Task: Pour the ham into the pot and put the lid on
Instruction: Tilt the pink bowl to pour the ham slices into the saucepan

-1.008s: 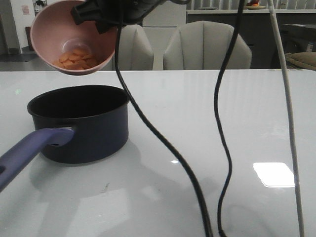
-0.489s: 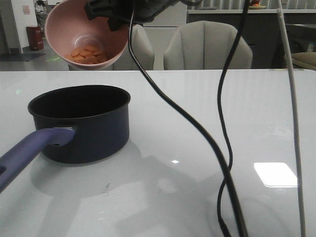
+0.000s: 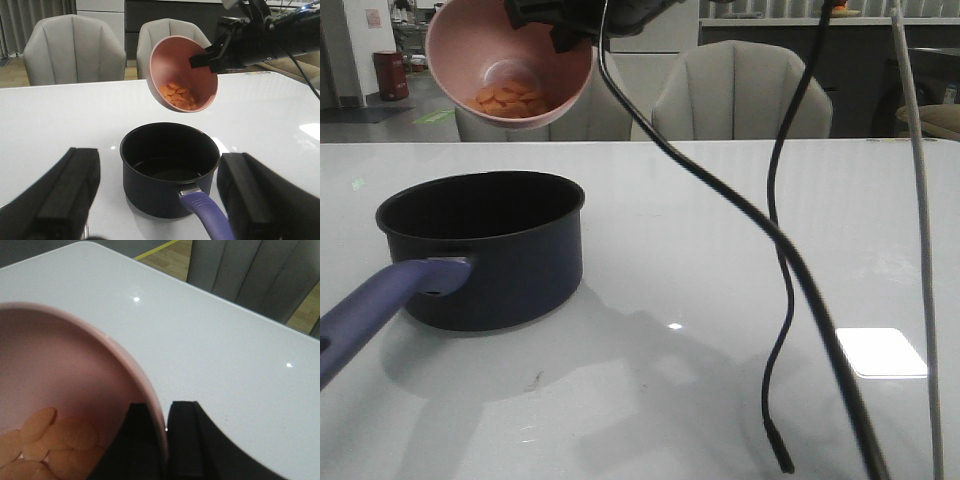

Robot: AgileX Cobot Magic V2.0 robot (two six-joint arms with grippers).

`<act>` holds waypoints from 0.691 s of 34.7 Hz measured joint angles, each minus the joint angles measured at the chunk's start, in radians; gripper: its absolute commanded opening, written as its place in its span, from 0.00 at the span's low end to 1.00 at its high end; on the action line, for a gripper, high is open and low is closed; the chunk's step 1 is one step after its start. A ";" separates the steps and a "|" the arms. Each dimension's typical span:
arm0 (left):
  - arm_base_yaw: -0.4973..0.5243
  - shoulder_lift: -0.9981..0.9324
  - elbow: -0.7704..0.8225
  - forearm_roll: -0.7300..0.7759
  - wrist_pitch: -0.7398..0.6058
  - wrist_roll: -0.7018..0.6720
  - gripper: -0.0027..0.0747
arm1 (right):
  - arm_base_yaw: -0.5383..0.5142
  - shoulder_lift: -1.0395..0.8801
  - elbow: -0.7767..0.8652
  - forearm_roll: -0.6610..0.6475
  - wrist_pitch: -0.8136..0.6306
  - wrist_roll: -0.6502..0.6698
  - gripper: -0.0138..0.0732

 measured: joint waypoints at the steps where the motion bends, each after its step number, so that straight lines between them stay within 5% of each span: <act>1: 0.000 0.000 0.000 0.000 0.000 0.000 0.72 | -0.005 0.000 0.000 0.000 -0.003 0.000 0.32; 13: 0.000 0.000 0.000 0.000 0.000 0.000 0.72 | -0.009 0.013 0.004 -0.213 -0.201 -0.011 0.32; 24: 0.000 0.000 0.000 0.000 0.000 0.000 0.72 | -0.029 0.013 0.103 -0.208 -0.418 -0.134 0.32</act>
